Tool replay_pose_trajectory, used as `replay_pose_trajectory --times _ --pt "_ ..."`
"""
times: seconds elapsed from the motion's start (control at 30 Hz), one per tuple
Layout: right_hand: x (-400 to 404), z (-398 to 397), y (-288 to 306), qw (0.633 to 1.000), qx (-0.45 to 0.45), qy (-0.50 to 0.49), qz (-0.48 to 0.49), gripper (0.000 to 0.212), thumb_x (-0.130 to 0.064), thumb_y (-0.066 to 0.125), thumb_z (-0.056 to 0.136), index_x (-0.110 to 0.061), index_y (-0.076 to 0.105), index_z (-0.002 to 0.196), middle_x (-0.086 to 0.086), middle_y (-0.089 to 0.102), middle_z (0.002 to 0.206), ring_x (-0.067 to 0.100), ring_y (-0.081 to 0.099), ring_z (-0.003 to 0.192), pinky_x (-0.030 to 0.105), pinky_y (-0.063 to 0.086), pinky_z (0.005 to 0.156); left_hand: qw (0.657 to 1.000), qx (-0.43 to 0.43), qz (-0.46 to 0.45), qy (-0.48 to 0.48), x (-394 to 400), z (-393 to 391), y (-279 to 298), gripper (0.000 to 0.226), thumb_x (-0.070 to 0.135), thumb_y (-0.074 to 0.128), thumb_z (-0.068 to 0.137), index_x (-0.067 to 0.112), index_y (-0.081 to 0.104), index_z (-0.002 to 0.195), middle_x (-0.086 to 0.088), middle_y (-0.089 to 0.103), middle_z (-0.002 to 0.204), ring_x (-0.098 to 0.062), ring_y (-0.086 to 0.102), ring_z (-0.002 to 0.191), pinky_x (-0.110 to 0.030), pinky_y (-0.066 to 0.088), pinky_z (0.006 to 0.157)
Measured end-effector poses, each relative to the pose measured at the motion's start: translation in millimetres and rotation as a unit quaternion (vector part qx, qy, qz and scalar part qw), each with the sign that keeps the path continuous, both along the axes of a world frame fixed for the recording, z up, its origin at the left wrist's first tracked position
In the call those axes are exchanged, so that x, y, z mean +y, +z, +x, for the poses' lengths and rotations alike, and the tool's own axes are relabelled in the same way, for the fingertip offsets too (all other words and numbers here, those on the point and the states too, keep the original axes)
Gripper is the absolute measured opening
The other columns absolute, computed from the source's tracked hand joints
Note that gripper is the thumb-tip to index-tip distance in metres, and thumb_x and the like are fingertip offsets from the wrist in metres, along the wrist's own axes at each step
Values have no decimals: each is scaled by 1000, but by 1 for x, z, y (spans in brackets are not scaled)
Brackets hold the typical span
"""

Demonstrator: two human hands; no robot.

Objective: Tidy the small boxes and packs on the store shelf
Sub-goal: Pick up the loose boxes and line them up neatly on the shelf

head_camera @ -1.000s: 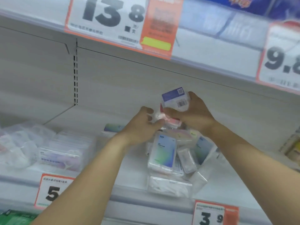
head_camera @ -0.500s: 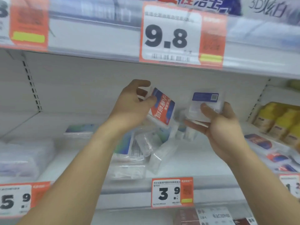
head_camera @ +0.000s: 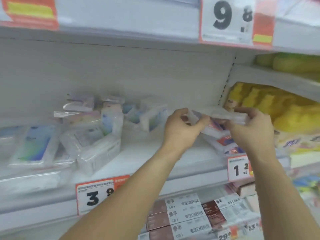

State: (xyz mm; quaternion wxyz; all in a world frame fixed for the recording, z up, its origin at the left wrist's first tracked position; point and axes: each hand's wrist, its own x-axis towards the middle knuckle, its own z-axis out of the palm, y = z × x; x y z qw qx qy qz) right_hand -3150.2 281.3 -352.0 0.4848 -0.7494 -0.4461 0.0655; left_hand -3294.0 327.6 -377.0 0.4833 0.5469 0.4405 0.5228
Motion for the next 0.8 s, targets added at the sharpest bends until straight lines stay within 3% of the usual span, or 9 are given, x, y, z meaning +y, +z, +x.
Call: replay_pose_trajectory --times 0.07,0.1,0.2,0.3,0.43,0.53,0.63,0.7,0.8 --pt "0 15 3 1000 17 -4 1 47 -21 71 73 -23 66 120 6 66 116 26 60 112 40 50 96 997 67 37 10 5 22 -7 74 59 77 60 13 62 116 3 69 105 -11 67 92 -37 56 87" --pt "0 22 3 1000 27 -5 -5 44 -20 72 76 -20 67 120 5 67 116 24 61 112 37 49 96 992 107 61 17 7 28 -8 82 64 75 60 12 60 121 -1 67 111 -13 66 95 -35 55 87" --pt "-1 37 0 996 31 6 -82 39 -32 75 79 -19 69 115 5 69 112 27 63 106 37 50 90 964 233 124 16 14 40 -10 69 57 73 72 9 55 119 -8 56 113 -20 56 105 -27 47 87" --pt "-1 44 -3 992 11 9 -126 40 -32 74 82 -18 68 119 7 69 115 28 63 105 39 50 91 906 399 143 -3 17 47 -11 66 61 55 85 8 49 123 -14 50 119 -30 47 114 -38 44 94" --pt "-1 39 1 998 -6 2 -61 38 -27 66 88 -15 65 124 9 67 122 31 61 112 42 49 98 891 439 81 -79 10 38 -2 90 60 50 89 4 15 150 -19 36 142 -35 36 131 -45 38 105" --pt "0 13 8 999 -45 6 27 30 -18 61 87 -13 70 115 5 72 110 23 65 105 32 49 94 873 454 175 -20 -1 3 13 66 44 56 90 8 36 141 -15 45 134 -32 43 126 -40 39 102" --pt "6 -34 14 991 -33 85 99 18 -14 62 82 -17 72 98 -8 70 82 -1 64 74 8 47 76 812 524 257 15 -12 -51 30 43 42 58 88 15 58 122 -9 57 121 -28 47 119 -40 41 99" --pt "12 -67 13 978 -9 189 93 13 -15 67 82 -20 70 94 -15 67 76 -4 64 68 3 44 65 784 566 255 33 -19 -95 39 47 51 56 83 19 61 118 -8 59 117 -29 49 117 -40 41 98" --pt "22 -115 0 931 -10 365 -1 27 -27 76 81 -24 68 107 -7 69 98 6 66 89 18 52 77 742 643 180 67 -29 -163 49 80 78 35 64 28 57 123 -7 56 125 -30 46 123 -41 38 104"
